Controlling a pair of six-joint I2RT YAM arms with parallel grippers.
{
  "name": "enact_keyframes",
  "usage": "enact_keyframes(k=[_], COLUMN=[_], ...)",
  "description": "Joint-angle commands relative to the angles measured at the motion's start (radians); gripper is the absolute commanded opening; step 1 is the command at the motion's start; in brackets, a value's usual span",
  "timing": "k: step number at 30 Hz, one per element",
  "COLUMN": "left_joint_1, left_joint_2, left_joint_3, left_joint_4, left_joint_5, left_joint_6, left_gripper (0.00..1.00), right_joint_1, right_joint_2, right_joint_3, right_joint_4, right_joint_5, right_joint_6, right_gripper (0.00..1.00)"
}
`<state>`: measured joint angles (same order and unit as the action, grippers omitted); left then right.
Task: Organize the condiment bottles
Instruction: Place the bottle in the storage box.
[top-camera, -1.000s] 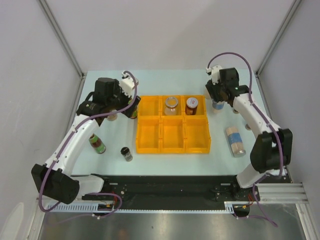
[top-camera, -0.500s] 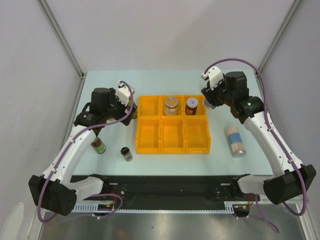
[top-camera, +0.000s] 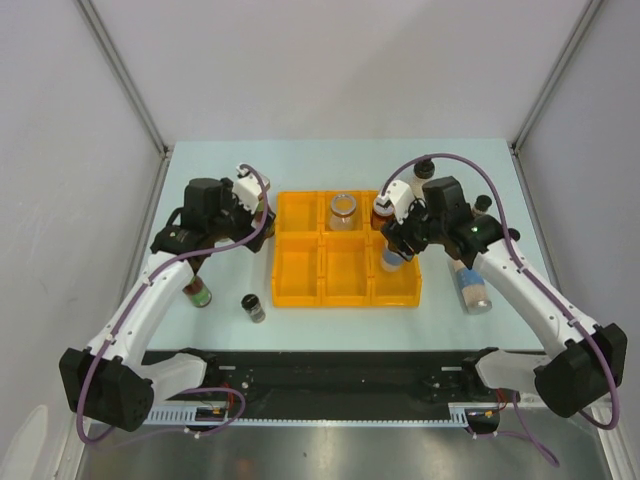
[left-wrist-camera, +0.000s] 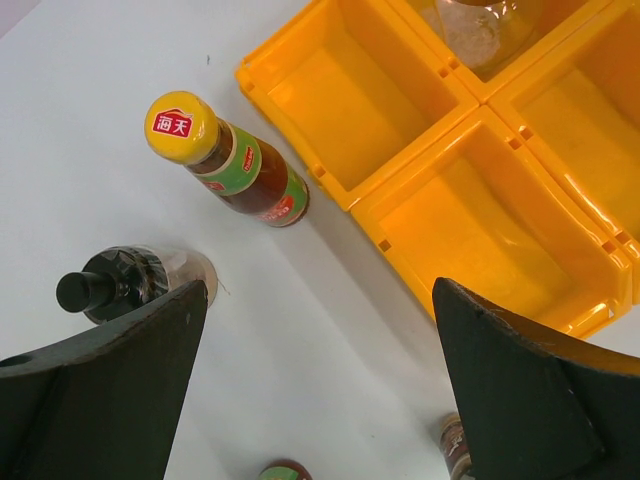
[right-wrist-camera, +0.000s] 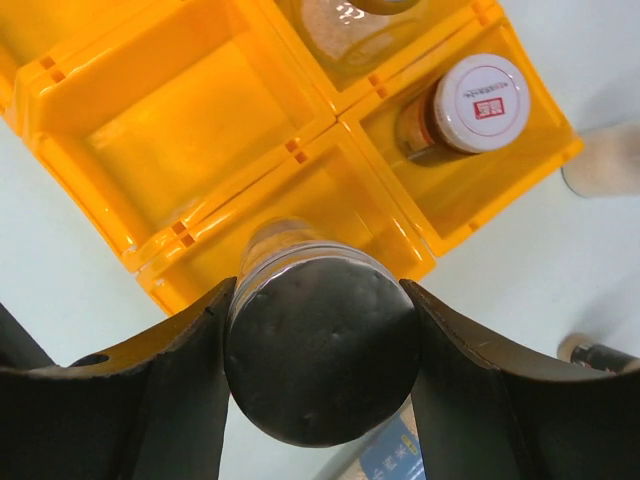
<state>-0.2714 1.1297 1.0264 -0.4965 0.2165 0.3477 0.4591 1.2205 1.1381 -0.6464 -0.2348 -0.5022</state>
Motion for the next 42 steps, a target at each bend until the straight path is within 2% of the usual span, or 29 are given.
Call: enact_keyframes(k=[1, 9, 14, 15, 16, 17, 18, 21, 23, 24, 26, 30, 34, 38, 42], left_joint_1=[0.012, 0.012, 0.014, 0.012, 0.014, 0.014, 0.014, 0.014, 0.014, 0.012, 0.012, 0.014, 0.014, 0.014, 0.014], left_joint_2=[-0.010, -0.002, 0.008, 0.008, 0.008, 0.007, 0.005, 0.004, 0.005, 0.005, 0.002, -0.001, -0.002, -0.001, 0.001], left_joint_3=[-0.015, -0.022, -0.022, -0.022, -0.022, -0.022, -0.022, -0.022, -0.022, -0.022, -0.022, -0.022, -0.020, -0.020, -0.019], left_joint_4=[0.038, 0.039, 0.038, 0.038, 0.038, 0.036, 0.036, 0.038, 0.035, 0.033, 0.035, 0.032, 0.030, 0.029, 0.029], left_joint_5=[0.029, 0.060, 0.066, 0.067, 0.070, 0.076, 0.078, 0.084, 0.087, 0.089, 0.090, 0.093, 0.099, 0.106, 0.109], left_joint_6=[-0.016, -0.016, -0.016, -0.016, -0.016, -0.016, -0.015, -0.015, -0.016, -0.015, -0.015, -0.016, -0.015, -0.016, -0.015], left_gripper=[1.00, 1.00, 1.00, 1.00, 1.00, 1.00, 1.00, 1.00, 1.00, 1.00, 1.00, 1.00, 1.00, 1.00, 1.00], right_joint_1=[0.024, 0.050, 0.053, 0.053, 0.056, 0.058, 0.059, 0.072, 0.078, 0.076, 0.079, 0.079, 0.037, -0.091, -0.270], right_joint_2=[0.019, 0.085, 0.117, 0.120, 0.122, 0.126, 0.129, 0.143, 0.154, 0.165, 0.169, 0.134, -0.020, -0.126, -0.209], right_joint_3=[-0.030, -0.100, -0.117, -0.117, -0.115, -0.113, -0.112, -0.101, -0.089, -0.074, -0.052, 0.001, 0.072, 0.086, -0.006], right_joint_4=[0.131, 0.296, 0.347, 0.347, 0.347, 0.346, 0.337, 0.323, 0.295, 0.283, 0.233, 0.159, 0.114, 0.006, -0.105], right_joint_5=[-0.023, 0.048, 0.086, 0.088, 0.091, 0.089, 0.097, 0.117, 0.123, 0.127, 0.124, 0.144, 0.166, 0.152, 0.155], right_joint_6=[0.007, 0.048, 0.057, 0.059, 0.059, 0.054, 0.048, 0.034, 0.025, 0.018, 0.007, -0.013, -0.019, -0.051, -0.127], right_gripper=[0.00, 0.01, 0.09, 0.14, 0.26, 0.34, 0.54, 0.72, 0.79, 0.90, 1.00, 1.00, 1.00, 1.00, 1.00])
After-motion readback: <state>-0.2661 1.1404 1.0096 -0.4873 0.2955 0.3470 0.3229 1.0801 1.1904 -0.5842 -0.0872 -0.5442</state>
